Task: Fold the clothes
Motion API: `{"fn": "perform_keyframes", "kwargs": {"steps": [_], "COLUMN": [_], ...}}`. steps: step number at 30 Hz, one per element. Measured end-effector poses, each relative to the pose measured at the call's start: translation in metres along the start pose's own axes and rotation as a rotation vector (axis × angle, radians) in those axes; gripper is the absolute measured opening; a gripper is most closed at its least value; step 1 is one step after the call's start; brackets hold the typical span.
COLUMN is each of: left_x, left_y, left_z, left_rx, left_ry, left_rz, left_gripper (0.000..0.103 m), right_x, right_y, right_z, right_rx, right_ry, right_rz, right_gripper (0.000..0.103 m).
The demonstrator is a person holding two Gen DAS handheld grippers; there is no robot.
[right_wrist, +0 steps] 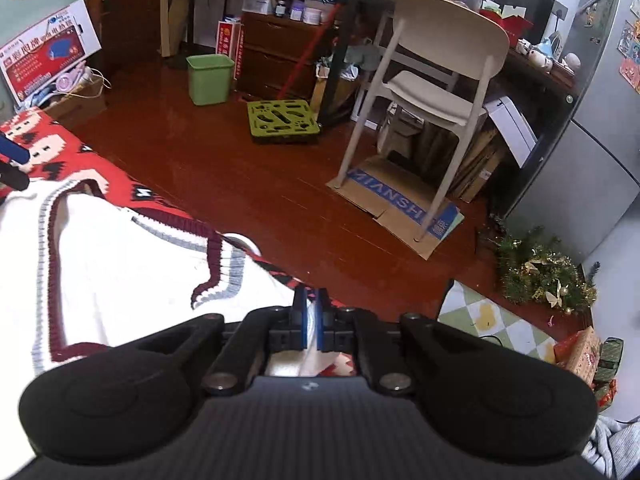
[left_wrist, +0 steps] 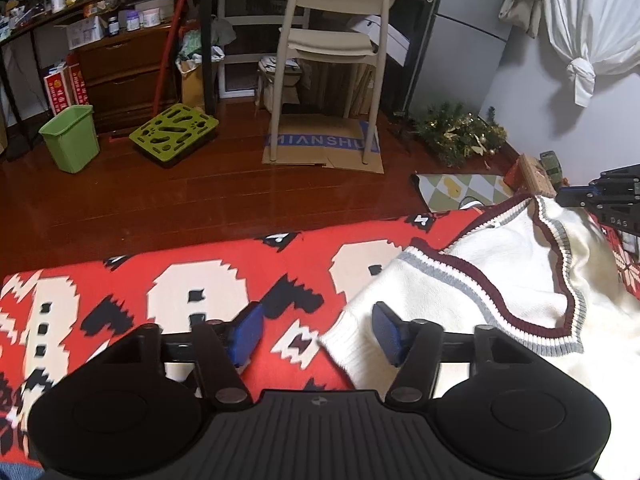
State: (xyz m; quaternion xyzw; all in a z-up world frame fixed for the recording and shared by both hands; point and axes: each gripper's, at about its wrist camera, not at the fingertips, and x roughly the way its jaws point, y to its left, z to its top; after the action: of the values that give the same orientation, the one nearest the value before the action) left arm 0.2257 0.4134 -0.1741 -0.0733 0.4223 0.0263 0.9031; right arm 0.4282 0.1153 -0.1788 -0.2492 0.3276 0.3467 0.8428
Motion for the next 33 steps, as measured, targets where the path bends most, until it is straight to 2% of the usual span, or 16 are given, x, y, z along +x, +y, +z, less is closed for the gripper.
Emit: {"fn": "perform_keyframes", "kwargs": {"steps": [6,10,11,12,13,16,17,19,21,22,23,25,28,30,33], "left_x": [0.015,0.017,0.017,0.017,0.017,0.018,0.018,0.018,0.016,0.016,0.015,0.013,0.011,0.009,0.008], "left_y": [-0.011,-0.022,-0.025,-0.027,-0.029,-0.036,-0.039,-0.044,-0.047,-0.048,-0.05,-0.053,-0.057,-0.06,-0.062], "left_z": [0.002,0.001,0.001,0.001,0.001,0.002,0.002,0.003,0.004,0.005,0.006,0.007,0.009,0.011,0.029], "left_rx": [0.063,0.134,0.147,0.16,0.173,0.212,0.225,0.251,0.265,0.272,0.28,0.294,0.315,0.329,0.347], "left_ry": [0.031,0.033,0.035,0.038,0.041,0.048,0.051,0.056,0.038,0.028,0.018,-0.001,-0.03,-0.049,-0.105], "left_rz": [-0.05,-0.023,-0.018,-0.014,-0.009,0.004,0.009,0.018,0.038,0.048,0.058,0.078,0.108,0.128,0.171], "left_gripper": [0.051,0.052,0.047,0.03,0.02,0.014,0.013,0.012,0.012,0.011,0.01,0.006,0.005,0.005,0.005], "right_x": [0.018,0.023,0.023,0.023,0.022,0.018,0.018,0.02,0.022,0.024,0.025,0.026,0.021,0.013,0.0], "right_y": [-0.004,-0.002,-0.002,-0.002,-0.004,-0.015,-0.016,-0.018,-0.018,-0.018,-0.018,-0.015,-0.005,-0.005,-0.017], "right_z": [-0.008,-0.015,-0.016,-0.017,-0.017,-0.019,-0.02,-0.021,-0.021,-0.022,-0.023,-0.025,-0.024,-0.018,-0.009], "right_rx": [0.034,0.028,0.03,0.033,0.047,0.097,0.093,0.078,0.074,0.08,0.089,0.095,0.045,0.057,0.1], "right_ry": [0.033,0.042,0.037,0.031,0.021,-0.017,-0.012,0.003,0.025,0.034,0.034,0.033,0.02,-0.004,-0.038], "right_rz": [0.016,0.033,0.031,0.029,0.03,0.055,0.073,0.114,0.123,0.127,0.131,0.133,0.097,0.063,0.007], "right_gripper": [0.004,0.006,0.006,0.007,0.011,0.022,0.029,0.033,0.033,0.032,0.027,0.005,0.003,0.003,0.003]}}
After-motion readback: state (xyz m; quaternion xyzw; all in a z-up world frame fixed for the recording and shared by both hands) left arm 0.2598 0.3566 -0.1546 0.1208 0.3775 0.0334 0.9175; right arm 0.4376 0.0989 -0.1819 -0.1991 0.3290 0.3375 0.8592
